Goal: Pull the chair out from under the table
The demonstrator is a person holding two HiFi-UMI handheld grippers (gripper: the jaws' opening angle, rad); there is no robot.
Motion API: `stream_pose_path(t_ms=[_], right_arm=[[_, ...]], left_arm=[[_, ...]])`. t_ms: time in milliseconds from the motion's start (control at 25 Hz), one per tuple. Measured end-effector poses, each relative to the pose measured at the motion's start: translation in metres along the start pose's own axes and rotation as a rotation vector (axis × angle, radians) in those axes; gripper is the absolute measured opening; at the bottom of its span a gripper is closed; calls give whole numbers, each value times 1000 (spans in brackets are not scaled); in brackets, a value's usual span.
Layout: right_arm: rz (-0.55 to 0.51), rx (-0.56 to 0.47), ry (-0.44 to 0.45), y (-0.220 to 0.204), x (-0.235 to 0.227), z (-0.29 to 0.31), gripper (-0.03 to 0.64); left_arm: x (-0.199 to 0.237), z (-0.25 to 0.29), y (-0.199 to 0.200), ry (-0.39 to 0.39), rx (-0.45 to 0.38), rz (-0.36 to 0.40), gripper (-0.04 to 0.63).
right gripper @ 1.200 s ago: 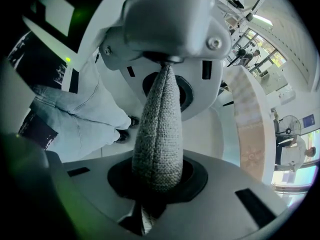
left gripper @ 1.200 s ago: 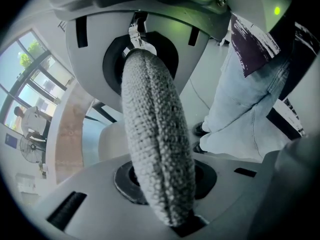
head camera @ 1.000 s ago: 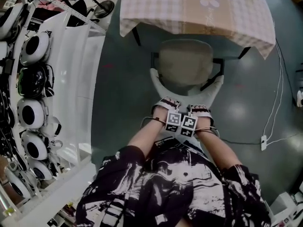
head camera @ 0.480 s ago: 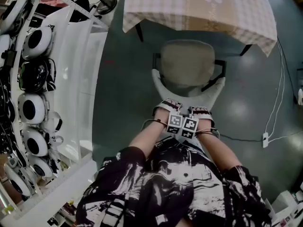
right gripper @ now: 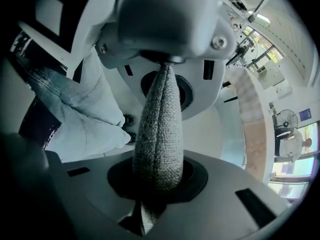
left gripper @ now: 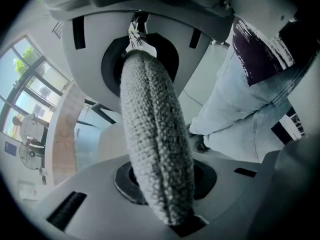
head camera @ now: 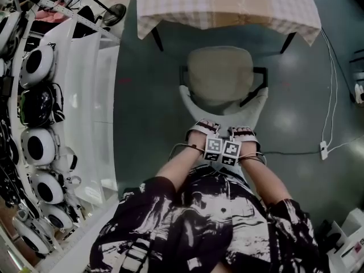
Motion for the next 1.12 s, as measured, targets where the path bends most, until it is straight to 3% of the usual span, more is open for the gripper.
stream_pose_path(t_ms=[360, 760, 1000, 1120], right_arm=[[26, 4, 3, 12, 34, -11, 55], [-21, -22, -44, 12, 36, -13, 69], [-95, -87, -82, -1, 42, -36, 95], [-54, -142, -99, -13, 47, -67, 109]], left_arm=[[-32, -11, 4, -7, 15, 21, 66], [-34, -10, 6, -5, -21, -22, 76], [-29, -30, -1, -7, -96, -100, 119], [-27, -64, -20, -14, -149, -202, 137]])
Point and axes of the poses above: the fingertips, and each gripper's own axes: z forward along the fingers, x to its left, y out of its top, the point moved 3 cm from there along -z, backward along the fingers, and after that the axes turned 14 degrees about -z, right-handed, at the moved point
